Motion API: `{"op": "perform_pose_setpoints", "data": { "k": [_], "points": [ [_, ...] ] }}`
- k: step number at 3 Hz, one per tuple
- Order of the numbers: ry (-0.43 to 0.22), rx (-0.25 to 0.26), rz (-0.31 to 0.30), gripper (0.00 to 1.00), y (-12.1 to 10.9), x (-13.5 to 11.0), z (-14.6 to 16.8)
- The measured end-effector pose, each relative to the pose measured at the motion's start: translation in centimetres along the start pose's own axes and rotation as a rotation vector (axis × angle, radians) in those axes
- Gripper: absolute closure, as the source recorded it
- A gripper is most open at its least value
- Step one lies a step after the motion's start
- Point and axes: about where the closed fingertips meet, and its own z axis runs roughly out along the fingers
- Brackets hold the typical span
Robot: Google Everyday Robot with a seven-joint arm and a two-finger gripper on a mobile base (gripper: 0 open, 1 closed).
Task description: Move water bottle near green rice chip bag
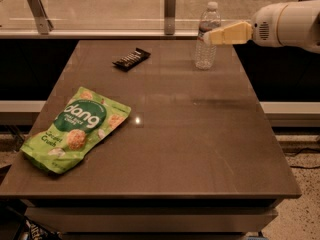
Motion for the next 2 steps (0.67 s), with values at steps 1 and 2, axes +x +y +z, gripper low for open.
{"op": "perform_pose_setpoints", "data": {
  "k": [1,2],
  "points": [
    [0.000,0.000,0.000,0.00,0.01,0.00,0.01],
    [0.039,-0.013,0.010,0.00,0.53,0.66,0.39]
  ]
}}
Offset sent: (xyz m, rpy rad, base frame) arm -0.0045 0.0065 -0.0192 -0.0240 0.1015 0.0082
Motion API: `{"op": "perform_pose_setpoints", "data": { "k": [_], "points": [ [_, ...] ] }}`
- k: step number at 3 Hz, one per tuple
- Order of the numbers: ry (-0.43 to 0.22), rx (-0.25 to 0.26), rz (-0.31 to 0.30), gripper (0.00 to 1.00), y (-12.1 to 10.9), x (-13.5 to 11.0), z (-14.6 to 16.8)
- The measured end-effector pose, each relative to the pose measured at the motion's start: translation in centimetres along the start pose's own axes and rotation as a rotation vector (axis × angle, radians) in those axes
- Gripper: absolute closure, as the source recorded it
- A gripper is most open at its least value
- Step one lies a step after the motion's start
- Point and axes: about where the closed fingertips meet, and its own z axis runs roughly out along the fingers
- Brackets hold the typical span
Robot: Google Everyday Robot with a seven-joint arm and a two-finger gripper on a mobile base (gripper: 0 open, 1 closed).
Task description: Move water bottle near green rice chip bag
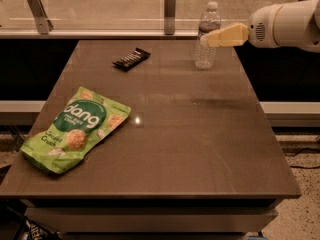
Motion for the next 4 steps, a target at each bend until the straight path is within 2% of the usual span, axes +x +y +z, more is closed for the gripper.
{"op": "perform_pose_setpoints", "data": {
  "k": [1,2,4],
  "points": [
    [0.032,-0.007,0.003,0.00,0.2,0.3,1.1],
    [0.029,-0.013,0.001,0.00,0.4,0.3,2.7],
    [-0.082,-0.019,0.018,0.00,0.7,-0.2,6.2]
  ]
}}
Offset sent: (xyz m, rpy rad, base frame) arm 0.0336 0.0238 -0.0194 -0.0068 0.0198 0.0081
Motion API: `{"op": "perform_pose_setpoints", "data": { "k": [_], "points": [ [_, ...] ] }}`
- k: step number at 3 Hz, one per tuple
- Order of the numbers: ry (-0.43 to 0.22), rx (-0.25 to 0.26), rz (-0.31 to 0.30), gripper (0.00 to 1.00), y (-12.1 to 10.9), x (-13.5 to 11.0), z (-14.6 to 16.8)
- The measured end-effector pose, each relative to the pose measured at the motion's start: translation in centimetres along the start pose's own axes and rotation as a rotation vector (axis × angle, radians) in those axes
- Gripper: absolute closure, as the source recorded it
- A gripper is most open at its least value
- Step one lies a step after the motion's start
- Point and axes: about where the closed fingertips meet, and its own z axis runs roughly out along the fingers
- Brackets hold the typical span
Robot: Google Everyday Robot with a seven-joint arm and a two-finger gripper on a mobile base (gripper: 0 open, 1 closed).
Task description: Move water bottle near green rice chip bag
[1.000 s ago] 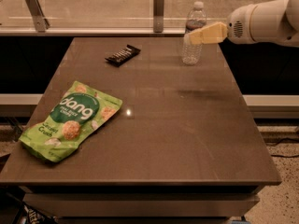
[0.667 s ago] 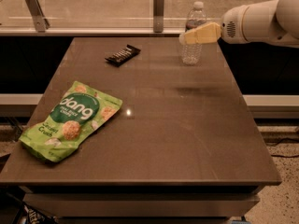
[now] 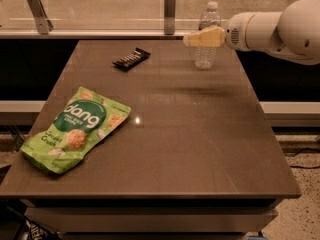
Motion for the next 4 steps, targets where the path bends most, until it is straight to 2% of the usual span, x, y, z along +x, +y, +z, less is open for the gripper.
{"op": "perform_pose_setpoints", "data": {
  "k": [2,3,4],
  "points": [
    [-0.110,-0.018,0.018,0.00,-0.7,0.3,3.1],
    [-0.109,-0.024,0.017,0.17,-0.4,0.4,3.3],
    [-0.109,-0.027,0.017,0.41,-0.2,0.4,3.5]
  ]
}}
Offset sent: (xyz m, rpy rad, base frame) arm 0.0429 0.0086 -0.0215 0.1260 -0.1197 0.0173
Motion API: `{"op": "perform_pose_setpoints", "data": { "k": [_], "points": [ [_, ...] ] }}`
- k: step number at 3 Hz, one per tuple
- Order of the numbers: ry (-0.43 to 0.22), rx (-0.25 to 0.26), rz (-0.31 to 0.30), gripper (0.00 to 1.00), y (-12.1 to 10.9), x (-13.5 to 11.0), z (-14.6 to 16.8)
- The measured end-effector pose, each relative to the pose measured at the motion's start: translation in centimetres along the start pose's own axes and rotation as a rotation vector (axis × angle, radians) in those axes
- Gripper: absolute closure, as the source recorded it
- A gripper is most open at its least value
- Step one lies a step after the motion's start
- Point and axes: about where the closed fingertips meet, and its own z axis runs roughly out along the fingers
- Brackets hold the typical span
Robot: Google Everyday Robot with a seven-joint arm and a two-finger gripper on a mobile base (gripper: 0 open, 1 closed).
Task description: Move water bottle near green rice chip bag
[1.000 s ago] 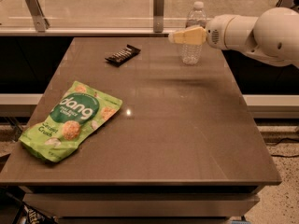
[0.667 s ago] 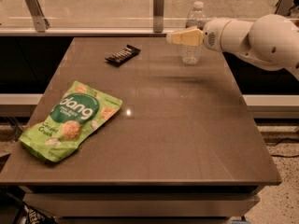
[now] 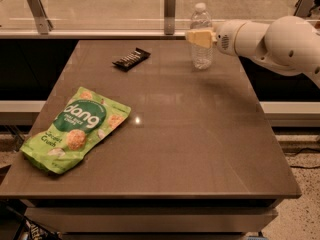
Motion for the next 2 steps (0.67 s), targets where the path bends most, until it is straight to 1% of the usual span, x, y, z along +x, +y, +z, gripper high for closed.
{"op": "perform_pose_setpoints", "data": {
  "k": [2],
  "points": [
    [0.001,-0.008,0.000,0.87,0.39,0.03,0.35]
  ]
}}
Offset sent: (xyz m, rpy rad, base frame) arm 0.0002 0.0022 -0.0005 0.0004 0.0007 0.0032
